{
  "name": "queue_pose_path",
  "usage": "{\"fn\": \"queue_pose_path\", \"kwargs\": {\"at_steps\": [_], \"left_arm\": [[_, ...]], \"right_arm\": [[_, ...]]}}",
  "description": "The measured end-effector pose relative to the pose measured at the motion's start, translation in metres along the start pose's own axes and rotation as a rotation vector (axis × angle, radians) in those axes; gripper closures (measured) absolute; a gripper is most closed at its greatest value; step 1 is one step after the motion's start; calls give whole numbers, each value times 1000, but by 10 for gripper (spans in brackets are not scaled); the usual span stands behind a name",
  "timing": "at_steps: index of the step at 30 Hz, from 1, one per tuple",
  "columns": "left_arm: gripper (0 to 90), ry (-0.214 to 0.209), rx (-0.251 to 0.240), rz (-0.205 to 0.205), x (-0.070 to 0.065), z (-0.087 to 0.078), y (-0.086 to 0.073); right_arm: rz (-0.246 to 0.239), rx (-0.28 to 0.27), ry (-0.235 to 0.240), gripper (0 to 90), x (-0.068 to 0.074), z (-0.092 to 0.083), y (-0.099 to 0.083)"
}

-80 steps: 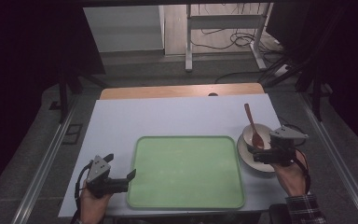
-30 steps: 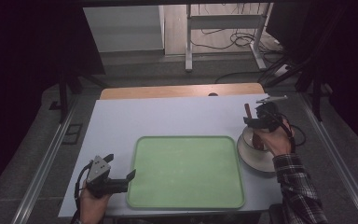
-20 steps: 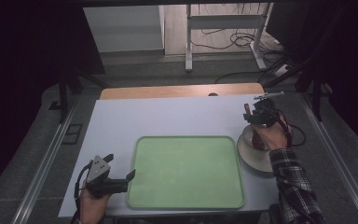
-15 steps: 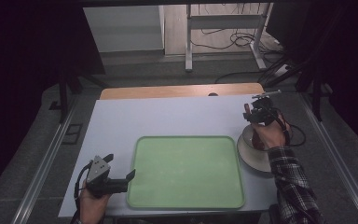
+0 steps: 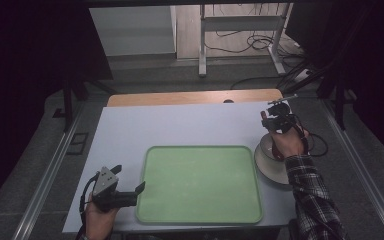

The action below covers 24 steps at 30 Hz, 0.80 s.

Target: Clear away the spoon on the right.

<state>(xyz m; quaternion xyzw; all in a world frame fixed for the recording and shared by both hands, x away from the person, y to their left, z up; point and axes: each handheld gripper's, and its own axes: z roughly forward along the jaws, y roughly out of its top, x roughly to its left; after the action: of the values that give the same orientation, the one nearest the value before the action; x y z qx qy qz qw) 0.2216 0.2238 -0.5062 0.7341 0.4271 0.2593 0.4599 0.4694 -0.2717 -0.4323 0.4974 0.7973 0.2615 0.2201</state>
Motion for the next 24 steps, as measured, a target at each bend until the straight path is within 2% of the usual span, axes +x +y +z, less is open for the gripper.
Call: {"fn": "queue_pose_path", "kwargs": {"at_steps": [6,24], "left_arm": [[12,-1,5,4,0,0,0],[12,-1,-5,-4,0,0,1]], "right_arm": [[20,14,34,772,-3,-8,7],[-17,71,73,773,3,-41,31]]}}
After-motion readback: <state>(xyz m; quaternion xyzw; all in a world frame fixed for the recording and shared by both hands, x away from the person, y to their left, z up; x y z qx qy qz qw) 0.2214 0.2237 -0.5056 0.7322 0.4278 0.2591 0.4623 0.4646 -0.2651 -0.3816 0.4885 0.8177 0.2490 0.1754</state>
